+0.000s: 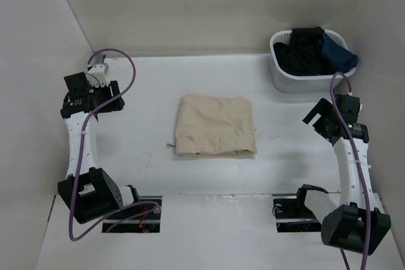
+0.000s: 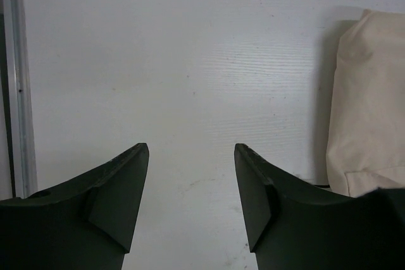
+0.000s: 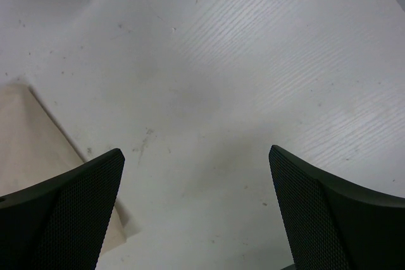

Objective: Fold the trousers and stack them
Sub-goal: Fold the trousers

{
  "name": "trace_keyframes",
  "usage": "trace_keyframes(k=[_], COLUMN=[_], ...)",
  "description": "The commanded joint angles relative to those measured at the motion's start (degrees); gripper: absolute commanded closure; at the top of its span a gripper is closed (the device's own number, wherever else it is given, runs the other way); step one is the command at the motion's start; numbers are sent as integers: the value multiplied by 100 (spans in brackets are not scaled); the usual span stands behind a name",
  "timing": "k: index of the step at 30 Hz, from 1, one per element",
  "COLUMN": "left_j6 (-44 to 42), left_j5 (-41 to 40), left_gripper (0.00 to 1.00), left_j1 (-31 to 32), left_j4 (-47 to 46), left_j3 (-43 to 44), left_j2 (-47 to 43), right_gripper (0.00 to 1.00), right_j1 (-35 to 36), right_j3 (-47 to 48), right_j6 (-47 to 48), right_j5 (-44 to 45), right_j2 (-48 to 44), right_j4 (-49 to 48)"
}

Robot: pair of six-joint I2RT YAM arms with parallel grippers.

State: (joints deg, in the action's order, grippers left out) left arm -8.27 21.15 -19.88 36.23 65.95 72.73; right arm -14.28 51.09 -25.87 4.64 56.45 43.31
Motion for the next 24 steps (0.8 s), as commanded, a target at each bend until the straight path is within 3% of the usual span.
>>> trace_keyframes(k=[1,24], left_j6=[107,133], left_j5=[12,47], left_gripper=[44,43], left_j1=[67,94], left_j4=[-160,-169], left_j3=[-30,-135], left_j2=[-268,-338], right_gripper=[0,0], right_j1=[-61,-123], right_j3=[165,103], right_j6=[135,187], right_j5=[-130,-219], right_j2=[-239,-388], right_j4=[64,-76])
